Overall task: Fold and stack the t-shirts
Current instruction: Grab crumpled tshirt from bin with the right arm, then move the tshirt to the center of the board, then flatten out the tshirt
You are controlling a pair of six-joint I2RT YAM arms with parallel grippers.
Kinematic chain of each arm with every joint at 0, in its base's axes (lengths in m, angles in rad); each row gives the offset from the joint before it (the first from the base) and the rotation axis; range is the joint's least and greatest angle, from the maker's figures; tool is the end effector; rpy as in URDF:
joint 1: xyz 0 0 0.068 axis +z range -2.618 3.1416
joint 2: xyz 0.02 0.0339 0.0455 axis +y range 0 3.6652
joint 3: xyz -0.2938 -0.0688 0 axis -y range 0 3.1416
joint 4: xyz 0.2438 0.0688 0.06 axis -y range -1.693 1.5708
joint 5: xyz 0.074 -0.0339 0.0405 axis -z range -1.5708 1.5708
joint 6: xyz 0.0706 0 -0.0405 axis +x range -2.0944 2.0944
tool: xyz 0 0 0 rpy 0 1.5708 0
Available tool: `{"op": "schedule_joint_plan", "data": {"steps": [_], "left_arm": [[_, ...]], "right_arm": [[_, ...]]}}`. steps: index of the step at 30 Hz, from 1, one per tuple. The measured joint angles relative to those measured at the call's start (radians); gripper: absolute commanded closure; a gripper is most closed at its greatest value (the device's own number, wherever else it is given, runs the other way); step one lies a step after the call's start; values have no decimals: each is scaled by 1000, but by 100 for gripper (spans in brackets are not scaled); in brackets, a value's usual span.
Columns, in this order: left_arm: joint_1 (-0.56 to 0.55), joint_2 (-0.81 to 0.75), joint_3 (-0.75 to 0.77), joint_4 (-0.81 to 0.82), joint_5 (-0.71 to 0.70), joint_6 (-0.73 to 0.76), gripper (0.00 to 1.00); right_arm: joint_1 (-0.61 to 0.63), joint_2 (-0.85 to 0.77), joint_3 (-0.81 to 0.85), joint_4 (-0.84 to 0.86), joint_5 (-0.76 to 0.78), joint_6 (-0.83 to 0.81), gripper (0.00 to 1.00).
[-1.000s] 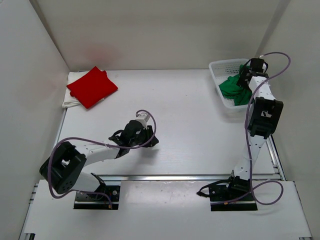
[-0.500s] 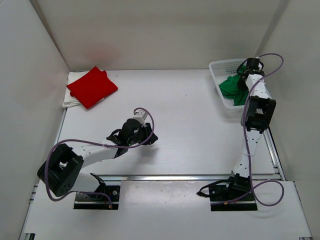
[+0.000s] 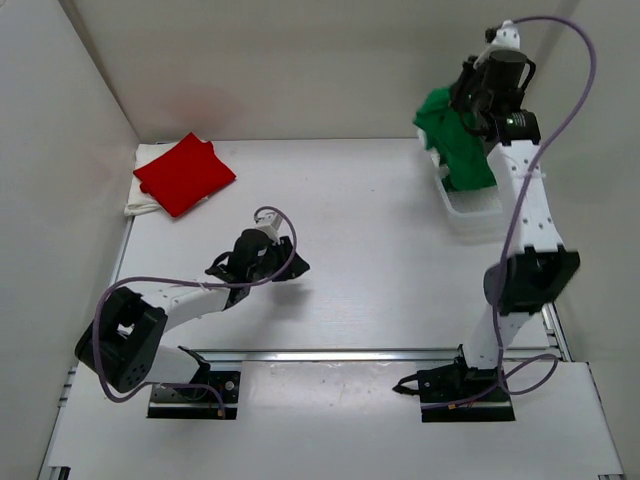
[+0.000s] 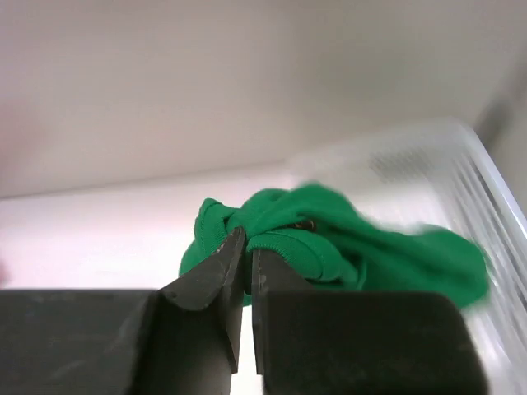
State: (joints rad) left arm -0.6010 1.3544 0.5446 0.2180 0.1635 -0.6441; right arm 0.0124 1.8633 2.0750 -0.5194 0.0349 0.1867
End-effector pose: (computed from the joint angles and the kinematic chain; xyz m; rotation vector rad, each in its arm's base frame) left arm 0.2308 -0.1722 0.1851 0.0506 2.2926 -0.8642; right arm 0.4682 0.0033 0.4609 0.1875 1.8702 0.1040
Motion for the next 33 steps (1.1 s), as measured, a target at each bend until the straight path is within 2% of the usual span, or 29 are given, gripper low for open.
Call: {"op": "schedule_joint_plan", "data": {"steps": [4,7,10,12,15,17,18,19,20,22,24,28,29,30,32,33], "left_arm": [[112,0,-5,40,47,-64,55],[197,-10,-34,75,73,-112,54],[295,-43,-74,75,101,-149,55],[391,-92,-107,74,129,-177,53],[553,-202,-154,68,136,-211,52],[644,-269,-166,51,132,-220,50],[670,-286,-166,50,130,-220,49],[679,-292,-166,50,126,-220,49],[677,-290,-166,48,124,-220,49],[650,-276,-171,39,119,-220,50],[628,-270,-185,24,108,-218,51],[616,-286,-211,-36,57,-196,51],[611,-293,-212,-55,42,-189,51],[604,-300,-212,-71,17,-180,50],[582,-319,-212,-105,-27,-163,44],[572,-328,-212,-118,-47,-156,40]], "right_arm": [[181,-274,-61,174,-109,-33,100],[300,-385,-61,299,-230,-51,100],[282,-444,-104,415,-352,-30,100],[231,-499,-247,515,-435,5,99],[171,-564,-551,706,-534,82,89],[153,-569,-777,807,-577,134,72],[148,-560,-873,835,-597,159,63],[149,-510,-949,858,-604,177,46],[150,-451,-1008,862,-603,191,36],[157,-331,-1095,822,-588,208,31],[171,-261,-1137,747,-547,216,30],[212,-288,-1173,677,-425,229,35],[227,-313,-1180,673,-389,230,40],[245,-341,-1191,672,-352,230,51],[292,-398,-1224,666,-288,229,63],[322,-423,-1246,665,-258,229,63]]}}
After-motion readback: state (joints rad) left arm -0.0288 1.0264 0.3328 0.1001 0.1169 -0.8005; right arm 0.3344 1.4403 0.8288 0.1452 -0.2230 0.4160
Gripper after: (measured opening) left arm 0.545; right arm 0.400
